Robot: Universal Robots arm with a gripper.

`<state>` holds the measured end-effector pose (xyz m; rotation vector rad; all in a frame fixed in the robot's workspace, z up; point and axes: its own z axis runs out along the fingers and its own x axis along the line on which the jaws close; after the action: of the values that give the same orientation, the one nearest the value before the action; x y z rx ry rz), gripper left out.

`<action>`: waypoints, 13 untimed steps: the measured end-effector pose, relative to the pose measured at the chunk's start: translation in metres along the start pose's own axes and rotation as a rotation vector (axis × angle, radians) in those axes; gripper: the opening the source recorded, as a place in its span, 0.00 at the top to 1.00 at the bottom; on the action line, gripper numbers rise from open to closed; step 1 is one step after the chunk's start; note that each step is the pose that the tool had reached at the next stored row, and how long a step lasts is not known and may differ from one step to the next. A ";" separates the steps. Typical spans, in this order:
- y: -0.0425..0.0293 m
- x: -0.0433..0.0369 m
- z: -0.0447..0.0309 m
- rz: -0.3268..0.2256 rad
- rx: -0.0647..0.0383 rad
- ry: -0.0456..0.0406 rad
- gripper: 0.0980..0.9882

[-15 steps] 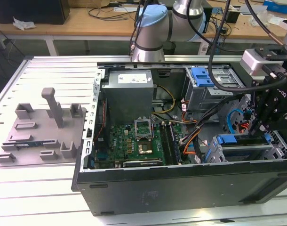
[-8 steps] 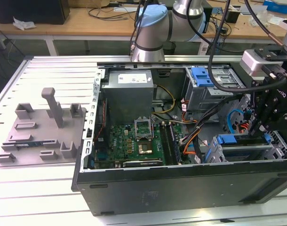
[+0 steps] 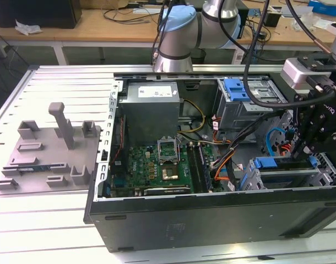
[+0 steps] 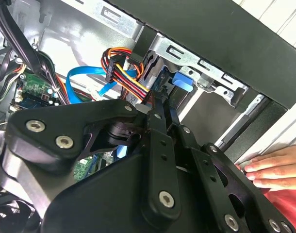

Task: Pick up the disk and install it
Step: 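Insert the first disk wire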

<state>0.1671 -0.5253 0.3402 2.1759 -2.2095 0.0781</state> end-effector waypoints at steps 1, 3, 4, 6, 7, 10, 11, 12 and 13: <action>0.0000 0.0000 0.0001 0.000 0.000 -0.0001 0.92; 0.0000 0.0000 0.0002 0.000 0.000 0.0000 0.92; 0.0000 0.0000 0.0002 0.000 0.000 -0.0001 0.92; 0.0000 -0.0001 0.0001 0.000 0.000 -0.0008 0.92; 0.0000 0.0000 -0.0002 0.000 0.000 -0.0007 0.92; 0.0000 0.0000 -0.0011 0.000 0.000 -0.0004 0.92; 0.0000 0.0001 -0.0014 0.000 0.000 -0.0006 0.92; 0.0000 0.0001 -0.0015 0.000 0.000 -0.0005 0.92; 0.0000 0.0001 -0.0017 0.000 0.000 -0.0002 0.92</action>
<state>0.1670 -0.5253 0.3419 2.1760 -2.2097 0.0779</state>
